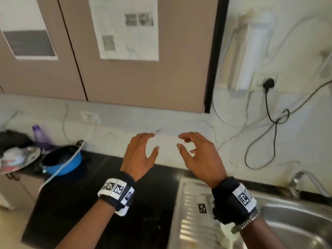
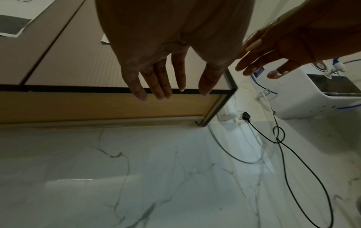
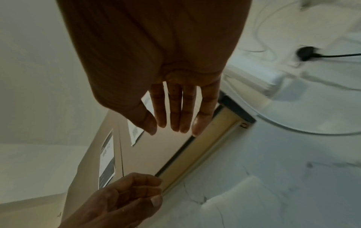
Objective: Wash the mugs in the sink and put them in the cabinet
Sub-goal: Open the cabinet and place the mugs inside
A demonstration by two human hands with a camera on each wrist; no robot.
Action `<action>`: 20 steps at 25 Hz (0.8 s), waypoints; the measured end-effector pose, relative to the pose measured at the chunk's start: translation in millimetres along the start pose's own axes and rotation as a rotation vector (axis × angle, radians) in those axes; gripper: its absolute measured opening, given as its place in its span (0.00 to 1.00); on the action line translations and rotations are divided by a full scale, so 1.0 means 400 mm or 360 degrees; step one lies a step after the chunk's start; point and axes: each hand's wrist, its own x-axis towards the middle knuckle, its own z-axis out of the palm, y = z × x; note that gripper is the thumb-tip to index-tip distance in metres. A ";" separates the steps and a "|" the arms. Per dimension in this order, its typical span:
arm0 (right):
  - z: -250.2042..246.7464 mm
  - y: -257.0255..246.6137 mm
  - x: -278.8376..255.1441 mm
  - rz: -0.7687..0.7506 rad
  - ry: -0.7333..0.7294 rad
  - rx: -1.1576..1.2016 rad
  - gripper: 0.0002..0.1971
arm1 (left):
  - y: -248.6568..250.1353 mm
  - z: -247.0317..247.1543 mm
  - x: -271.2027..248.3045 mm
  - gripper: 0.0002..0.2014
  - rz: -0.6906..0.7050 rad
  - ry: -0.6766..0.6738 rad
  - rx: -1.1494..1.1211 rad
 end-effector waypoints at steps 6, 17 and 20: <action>0.119 -0.162 0.194 -0.0267 0.0172 -0.0380 0.18 | -0.209 -0.122 0.178 0.28 -0.0230 0.0015 -0.0085; 0.401 -0.218 0.516 -0.0629 0.0187 -0.1167 0.50 | -0.436 -0.190 0.328 0.35 -0.0785 0.0299 -0.1144; 0.459 -0.205 0.535 -0.0535 0.0174 -0.1360 0.63 | -0.444 -0.225 0.352 0.28 -0.0826 0.0158 -0.1540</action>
